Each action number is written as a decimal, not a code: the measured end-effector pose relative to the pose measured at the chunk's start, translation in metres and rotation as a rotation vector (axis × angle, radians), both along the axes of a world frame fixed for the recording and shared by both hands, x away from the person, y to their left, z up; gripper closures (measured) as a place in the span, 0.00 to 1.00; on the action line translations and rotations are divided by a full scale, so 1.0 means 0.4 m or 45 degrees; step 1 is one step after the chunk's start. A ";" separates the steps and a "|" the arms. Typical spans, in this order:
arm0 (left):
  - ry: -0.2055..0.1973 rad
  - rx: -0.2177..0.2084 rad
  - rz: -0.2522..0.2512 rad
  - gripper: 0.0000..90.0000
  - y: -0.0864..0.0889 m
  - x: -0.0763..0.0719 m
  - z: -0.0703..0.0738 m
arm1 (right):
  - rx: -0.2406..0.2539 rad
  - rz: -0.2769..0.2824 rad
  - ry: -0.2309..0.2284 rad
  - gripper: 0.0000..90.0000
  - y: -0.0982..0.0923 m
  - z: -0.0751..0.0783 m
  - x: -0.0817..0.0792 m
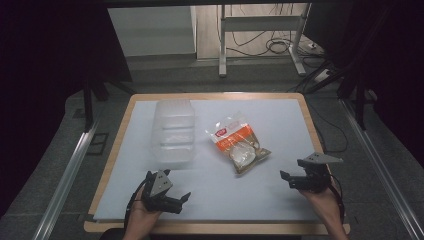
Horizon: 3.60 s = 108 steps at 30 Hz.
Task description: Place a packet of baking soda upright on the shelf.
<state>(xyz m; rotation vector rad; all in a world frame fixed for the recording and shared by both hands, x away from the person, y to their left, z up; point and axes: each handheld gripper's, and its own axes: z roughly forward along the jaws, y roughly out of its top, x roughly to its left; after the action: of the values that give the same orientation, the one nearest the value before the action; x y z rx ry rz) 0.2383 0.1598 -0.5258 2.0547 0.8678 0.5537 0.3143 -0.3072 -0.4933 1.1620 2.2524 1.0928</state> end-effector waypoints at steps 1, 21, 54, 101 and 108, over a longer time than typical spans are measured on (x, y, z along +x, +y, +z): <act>0.002 0.004 -0.006 0.00 0.000 0.000 -0.001 | -0.009 0.006 0.005 0.19 0.002 -0.001 0.000; -0.004 -0.014 -0.030 0.01 0.002 0.004 -0.002 | -0.059 0.050 -0.003 0.19 0.016 -0.006 0.000; 0.114 -0.181 -0.031 0.02 0.029 0.021 -0.002 | -0.037 0.049 0.038 0.39 0.034 0.015 0.020; 0.099 -0.135 0.001 0.01 0.027 0.017 -0.004 | -0.179 0.071 0.076 0.98 0.160 -0.024 0.265; 0.103 -0.134 0.000 0.01 0.027 0.017 -0.004 | -0.181 0.082 0.112 0.98 0.158 -0.050 0.290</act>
<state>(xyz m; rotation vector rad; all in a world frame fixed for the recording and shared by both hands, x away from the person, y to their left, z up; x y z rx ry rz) 0.2451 0.1705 -0.5275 1.9924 0.9247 0.4187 0.4302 -0.2439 -0.5133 1.1066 2.4061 0.9038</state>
